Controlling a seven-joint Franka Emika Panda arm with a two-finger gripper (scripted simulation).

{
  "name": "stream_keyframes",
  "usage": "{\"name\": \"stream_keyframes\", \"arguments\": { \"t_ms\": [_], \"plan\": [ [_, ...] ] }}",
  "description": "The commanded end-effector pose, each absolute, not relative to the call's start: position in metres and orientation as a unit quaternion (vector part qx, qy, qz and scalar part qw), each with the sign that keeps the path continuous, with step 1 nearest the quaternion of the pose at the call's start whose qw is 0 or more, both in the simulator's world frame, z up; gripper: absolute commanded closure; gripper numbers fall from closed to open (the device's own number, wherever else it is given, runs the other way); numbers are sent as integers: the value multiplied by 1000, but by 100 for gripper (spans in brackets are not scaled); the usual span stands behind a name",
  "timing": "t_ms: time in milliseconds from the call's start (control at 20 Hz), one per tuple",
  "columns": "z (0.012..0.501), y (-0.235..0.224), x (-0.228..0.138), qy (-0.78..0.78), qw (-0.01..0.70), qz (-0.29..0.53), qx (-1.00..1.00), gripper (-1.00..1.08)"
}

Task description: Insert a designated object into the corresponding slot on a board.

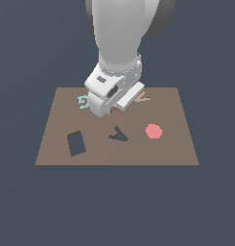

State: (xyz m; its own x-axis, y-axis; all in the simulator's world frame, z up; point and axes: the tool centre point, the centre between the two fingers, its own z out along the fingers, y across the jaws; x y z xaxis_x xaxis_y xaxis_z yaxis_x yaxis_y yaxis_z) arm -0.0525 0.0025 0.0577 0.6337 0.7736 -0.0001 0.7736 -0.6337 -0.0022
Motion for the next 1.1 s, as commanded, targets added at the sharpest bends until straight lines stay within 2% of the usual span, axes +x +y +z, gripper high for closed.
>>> {"name": "stream_keyframes", "arguments": {
  "t_ms": [0, 950, 1000, 1050],
  "plan": [
    [54, 1, -54, -443, 1, 0, -896, -92],
    [30, -1, -55, -459, 0, 0, -888, -92],
    [30, -1, -55, -459, 0, 0, -888, 108],
    [30, -1, -55, -459, 0, 0, -888, 108]
  ]
}}
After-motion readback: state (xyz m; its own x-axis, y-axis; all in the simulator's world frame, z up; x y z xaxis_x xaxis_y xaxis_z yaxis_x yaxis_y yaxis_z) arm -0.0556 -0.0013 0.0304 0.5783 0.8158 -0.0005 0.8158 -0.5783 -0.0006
